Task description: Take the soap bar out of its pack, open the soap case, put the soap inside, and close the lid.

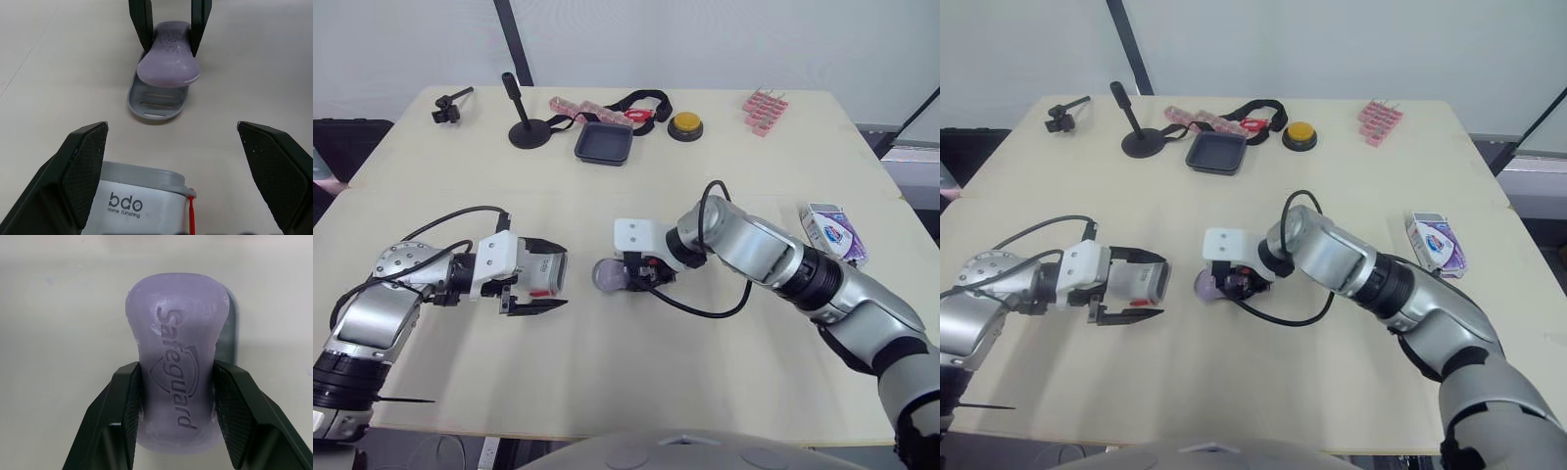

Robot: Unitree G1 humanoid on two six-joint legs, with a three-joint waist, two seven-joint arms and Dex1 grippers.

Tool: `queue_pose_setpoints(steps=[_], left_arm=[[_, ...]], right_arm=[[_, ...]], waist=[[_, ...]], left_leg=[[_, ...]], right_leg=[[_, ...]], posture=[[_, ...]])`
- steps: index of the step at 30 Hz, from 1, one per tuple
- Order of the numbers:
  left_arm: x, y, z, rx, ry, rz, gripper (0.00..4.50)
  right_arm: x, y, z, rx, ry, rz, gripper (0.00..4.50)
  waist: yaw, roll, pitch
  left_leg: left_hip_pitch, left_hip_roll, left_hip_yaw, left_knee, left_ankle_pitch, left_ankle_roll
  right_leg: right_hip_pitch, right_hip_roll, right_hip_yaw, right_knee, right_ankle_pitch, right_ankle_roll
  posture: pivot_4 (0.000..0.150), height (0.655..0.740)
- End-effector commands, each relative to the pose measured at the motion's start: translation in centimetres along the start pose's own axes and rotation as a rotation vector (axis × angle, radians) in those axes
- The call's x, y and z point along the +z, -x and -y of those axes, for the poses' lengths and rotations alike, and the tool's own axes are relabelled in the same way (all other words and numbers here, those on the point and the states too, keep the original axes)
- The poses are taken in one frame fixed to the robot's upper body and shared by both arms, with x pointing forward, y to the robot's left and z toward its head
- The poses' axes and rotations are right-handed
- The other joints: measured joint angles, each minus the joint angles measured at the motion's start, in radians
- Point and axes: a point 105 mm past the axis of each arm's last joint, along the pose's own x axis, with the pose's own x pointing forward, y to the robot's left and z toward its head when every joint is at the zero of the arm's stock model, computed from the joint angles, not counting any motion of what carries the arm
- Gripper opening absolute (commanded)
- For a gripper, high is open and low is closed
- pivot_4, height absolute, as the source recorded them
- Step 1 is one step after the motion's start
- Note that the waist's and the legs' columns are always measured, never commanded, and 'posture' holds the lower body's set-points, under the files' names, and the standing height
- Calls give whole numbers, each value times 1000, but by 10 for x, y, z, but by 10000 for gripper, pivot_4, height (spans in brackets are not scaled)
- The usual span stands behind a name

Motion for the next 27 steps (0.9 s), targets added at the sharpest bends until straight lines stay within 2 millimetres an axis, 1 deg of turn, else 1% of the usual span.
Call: queue_pose_setpoints(steps=[1,8,18,19,21,24,25,27], left_arm=[[5,15,-12,47,-44,-15,45000],[3,19,-16,70,-50,-31,45000],[3,13,-11,58,-51,-17,45000],[3,13,-11,58,-51,-17,45000],[2,12,-11,57,-51,-15,45000],[2,12,-10,57,-51,-15,45000],[1,12,-10,56,-53,-17,45000],[0,12,-11,55,-57,-21,45000]], right_arm=[[14,4,5,-31,50,26,17326],[15,0,6,-31,44,22,17326],[11,-3,11,-44,34,6,17326],[12,-3,12,-49,32,7,27538],[12,-3,12,-49,30,10,32998],[14,-2,9,-35,36,19,43573],[15,-2,8,-32,37,21,44923],[15,0,9,-33,36,23,44923]], waist=[[0,0,0],[1,0,0],[0,0,0],[0,0,0],[0,0,0],[0,0,0],[0,0,0],[1,0,0]], left_leg=[[0,0,0,0,0,0],[0,0,0,0,0,0],[0,0,0,0,0,0],[0,0,0,0,0,0],[0,0,0,0,0,0],[0,0,0,0,0,0],[0,0,0,0,0,0],[0,0,0,0,0,0]], right_leg=[[0,0,0,0,0,0],[0,0,0,0,0,0],[0,0,0,0,0,0],[0,0,0,0,0,0],[0,0,0,0,0,0],[0,0,0,0,0,0],[0,0,0,0,0,0],[0,0,0,0,0,0]], posture=[[1500,7400],[1500,7400],[1500,7400],[1500,7400],[1500,7400],[1500,7400],[1500,7400],[1500,7400]])
